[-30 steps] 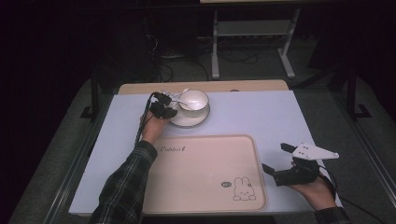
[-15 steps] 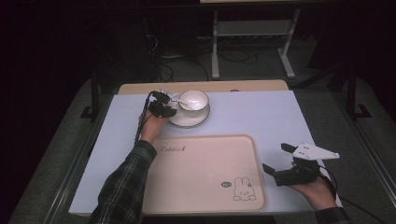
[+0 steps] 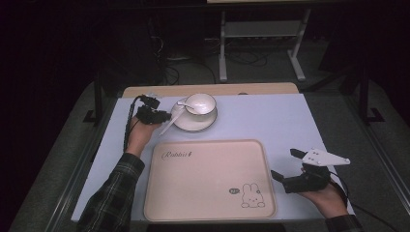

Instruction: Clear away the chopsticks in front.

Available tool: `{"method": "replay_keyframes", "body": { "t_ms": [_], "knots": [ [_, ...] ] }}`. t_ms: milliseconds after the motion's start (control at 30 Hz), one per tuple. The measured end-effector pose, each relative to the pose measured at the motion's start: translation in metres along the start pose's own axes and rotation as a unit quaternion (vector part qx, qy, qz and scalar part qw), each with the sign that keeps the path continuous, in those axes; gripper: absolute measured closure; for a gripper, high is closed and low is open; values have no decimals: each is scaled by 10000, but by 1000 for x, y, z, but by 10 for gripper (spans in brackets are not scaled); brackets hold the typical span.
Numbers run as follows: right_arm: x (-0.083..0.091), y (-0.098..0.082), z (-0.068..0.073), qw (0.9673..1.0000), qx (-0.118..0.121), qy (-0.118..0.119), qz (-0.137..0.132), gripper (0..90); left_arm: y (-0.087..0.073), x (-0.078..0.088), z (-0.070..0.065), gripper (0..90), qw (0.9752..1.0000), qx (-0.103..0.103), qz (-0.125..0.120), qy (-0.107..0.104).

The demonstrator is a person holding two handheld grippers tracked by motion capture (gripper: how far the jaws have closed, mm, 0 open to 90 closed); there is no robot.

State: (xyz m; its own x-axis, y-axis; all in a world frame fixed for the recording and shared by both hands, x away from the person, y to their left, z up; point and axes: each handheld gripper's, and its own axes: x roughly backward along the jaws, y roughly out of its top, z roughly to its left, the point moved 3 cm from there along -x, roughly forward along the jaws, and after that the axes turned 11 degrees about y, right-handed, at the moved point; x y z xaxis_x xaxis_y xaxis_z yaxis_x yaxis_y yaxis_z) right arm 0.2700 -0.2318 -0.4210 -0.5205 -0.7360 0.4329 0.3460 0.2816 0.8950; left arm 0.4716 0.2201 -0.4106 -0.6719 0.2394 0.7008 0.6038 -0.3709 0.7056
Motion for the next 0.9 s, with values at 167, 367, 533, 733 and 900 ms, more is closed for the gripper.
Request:
{"method": "replay_keyframes", "body": {
  "t_ms": [167,367,533,733,900],
  "knots": [
    [-1,-1,0,10000,-6,7,28,0,-19,16,-1,749,9996,74,-230,-127],
    [-1,-1,0,10000,11,9,56,0,-23,7,0,778,9991,205,-275,-254],
    [-2,-2,-2,10000,-10,-2,67,0,-24,-1,-1,795,9990,248,-228,-287],
    [-1,-2,-2,10000,-19,-15,78,0,-25,-9,-2,798,9992,227,-155,-292],
    [-1,-3,-2,10000,-15,-18,80,0,-25,-7,2,798,9989,307,-225,-281]
  ]
}}
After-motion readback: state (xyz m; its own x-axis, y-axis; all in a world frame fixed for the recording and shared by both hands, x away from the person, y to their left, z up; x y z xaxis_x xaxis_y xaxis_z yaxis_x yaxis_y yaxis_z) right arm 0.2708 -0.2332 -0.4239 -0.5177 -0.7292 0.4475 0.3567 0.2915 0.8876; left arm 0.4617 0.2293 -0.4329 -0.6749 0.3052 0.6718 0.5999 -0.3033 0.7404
